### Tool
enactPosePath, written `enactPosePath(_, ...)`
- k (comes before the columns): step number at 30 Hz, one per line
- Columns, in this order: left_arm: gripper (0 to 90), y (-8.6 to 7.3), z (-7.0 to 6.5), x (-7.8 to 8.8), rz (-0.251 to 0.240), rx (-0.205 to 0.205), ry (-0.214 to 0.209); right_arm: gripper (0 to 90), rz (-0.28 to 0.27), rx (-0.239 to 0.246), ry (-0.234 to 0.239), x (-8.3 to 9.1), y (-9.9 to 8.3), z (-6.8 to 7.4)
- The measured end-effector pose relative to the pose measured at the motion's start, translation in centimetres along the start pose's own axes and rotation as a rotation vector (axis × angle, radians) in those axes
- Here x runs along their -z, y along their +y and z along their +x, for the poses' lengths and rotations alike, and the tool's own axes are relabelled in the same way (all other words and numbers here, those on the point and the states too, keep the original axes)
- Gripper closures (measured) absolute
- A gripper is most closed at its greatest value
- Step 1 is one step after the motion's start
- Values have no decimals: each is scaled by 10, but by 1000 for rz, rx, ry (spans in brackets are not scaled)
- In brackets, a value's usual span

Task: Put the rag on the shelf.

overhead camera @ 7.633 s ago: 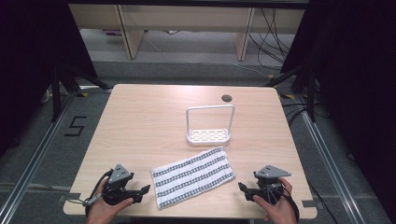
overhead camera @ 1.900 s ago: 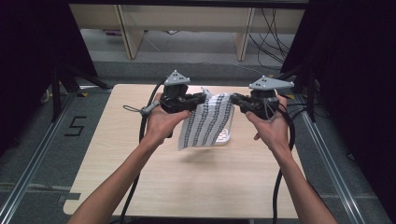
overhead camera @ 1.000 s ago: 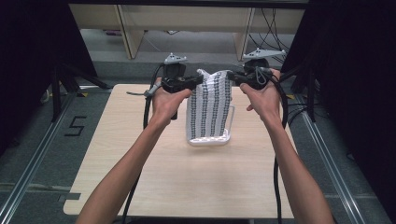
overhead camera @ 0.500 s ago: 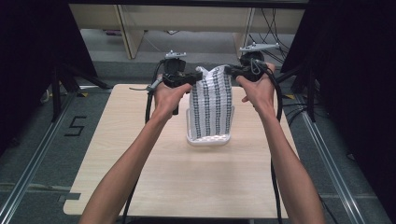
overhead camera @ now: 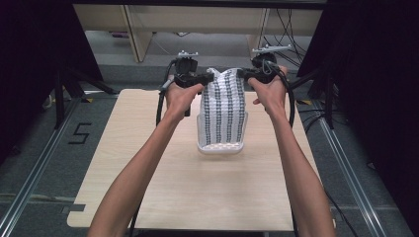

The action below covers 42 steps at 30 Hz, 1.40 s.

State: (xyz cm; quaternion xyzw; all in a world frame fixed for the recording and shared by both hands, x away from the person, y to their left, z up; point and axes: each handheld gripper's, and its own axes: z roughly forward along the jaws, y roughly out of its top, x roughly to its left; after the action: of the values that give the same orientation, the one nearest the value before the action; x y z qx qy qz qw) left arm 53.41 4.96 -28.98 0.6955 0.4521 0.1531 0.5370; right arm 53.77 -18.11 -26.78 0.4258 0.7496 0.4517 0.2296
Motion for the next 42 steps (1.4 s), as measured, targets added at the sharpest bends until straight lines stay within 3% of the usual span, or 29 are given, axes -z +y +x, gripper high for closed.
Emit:
enactPosePath(15,831,-17,16,-28,79,26,20,819,65,-32,-42,-35,-14,-9)
enactPosePath(22,822,-29,23,-39,119,59,9,816,106,-38,-54,-46,-26,-12)
enactPosePath(27,812,-36,28,-43,160,51,1,813,151,-48,-58,-54,-36,-12)
enactPosePath(30,803,-38,29,-45,161,64,-2,810,163,-52,-62,-57,-38,-12)
enactPosePath(39,706,-48,38,-49,202,86,6,722,207,-44,-95,-63,-46,-14)
enactPosePath(41,647,-49,40,-48,221,93,15,705,211,-66,-97,-63,-48,-14)
enactPosePath(42,608,-49,41,-48,228,96,20,697,203,-54,-97,-63,-48,-16)
